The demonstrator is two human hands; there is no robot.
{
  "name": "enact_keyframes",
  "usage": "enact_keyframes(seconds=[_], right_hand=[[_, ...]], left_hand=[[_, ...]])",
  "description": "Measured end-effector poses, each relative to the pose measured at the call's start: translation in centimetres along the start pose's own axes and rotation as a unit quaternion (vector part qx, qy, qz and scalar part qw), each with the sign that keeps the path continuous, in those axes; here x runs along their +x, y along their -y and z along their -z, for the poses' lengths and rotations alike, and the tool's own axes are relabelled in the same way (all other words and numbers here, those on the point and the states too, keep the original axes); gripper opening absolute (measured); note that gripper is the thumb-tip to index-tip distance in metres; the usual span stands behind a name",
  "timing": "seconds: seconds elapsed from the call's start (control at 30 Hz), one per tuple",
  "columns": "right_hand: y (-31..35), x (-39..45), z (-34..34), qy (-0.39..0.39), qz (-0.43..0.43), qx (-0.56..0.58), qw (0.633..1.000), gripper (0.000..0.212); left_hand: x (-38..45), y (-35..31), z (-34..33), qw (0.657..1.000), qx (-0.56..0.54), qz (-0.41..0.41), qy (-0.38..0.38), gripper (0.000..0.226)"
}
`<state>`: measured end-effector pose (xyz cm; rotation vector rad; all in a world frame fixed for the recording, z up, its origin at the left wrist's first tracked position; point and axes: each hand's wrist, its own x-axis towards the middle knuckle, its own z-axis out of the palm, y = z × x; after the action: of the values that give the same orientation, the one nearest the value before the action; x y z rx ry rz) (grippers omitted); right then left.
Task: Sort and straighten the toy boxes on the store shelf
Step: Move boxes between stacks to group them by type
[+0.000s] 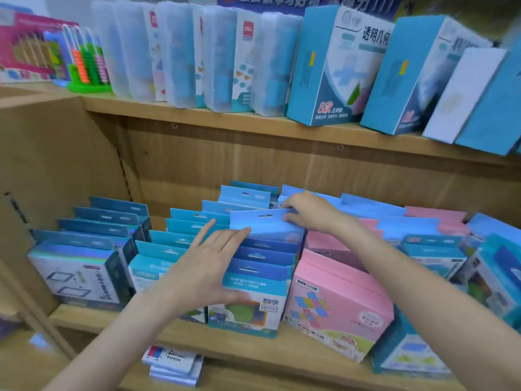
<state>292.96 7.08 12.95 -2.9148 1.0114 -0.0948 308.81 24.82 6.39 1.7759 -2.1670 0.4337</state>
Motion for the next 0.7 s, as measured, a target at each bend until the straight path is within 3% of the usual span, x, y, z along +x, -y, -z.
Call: enact_keyframes(seconds=[0.17, 0.37, 0.6, 0.7], right_hand=[[-0.7, -0.4, 6.1, -0.202, 0.017, 0.061, 0.977, 0.023], [-0.8, -3.8, 8.1, -0.304, 0.037, 0.041, 0.951, 0.016], [-0.7, -11.3, 9.6, -0.441, -0.033, 0.049, 0.895, 0.013], [-1.8, -15.9, 10.5, -0.473, -0.087, 0.045, 0.875, 0.018]], left_hand=[[-0.1, -0.1, 0.0, 0.999, -0.045, 0.017, -0.002, 0.1], [-0.4, -0.5, 0.1, 0.998, -0.051, 0.02, -0.005, 0.101], [-0.8, -0.4, 0.3, 0.999, -0.041, 0.004, 0.01, 0.097], [-1.0, -0.8, 0.0, 0.997, -0.071, -0.002, -0.022, 0.09]])
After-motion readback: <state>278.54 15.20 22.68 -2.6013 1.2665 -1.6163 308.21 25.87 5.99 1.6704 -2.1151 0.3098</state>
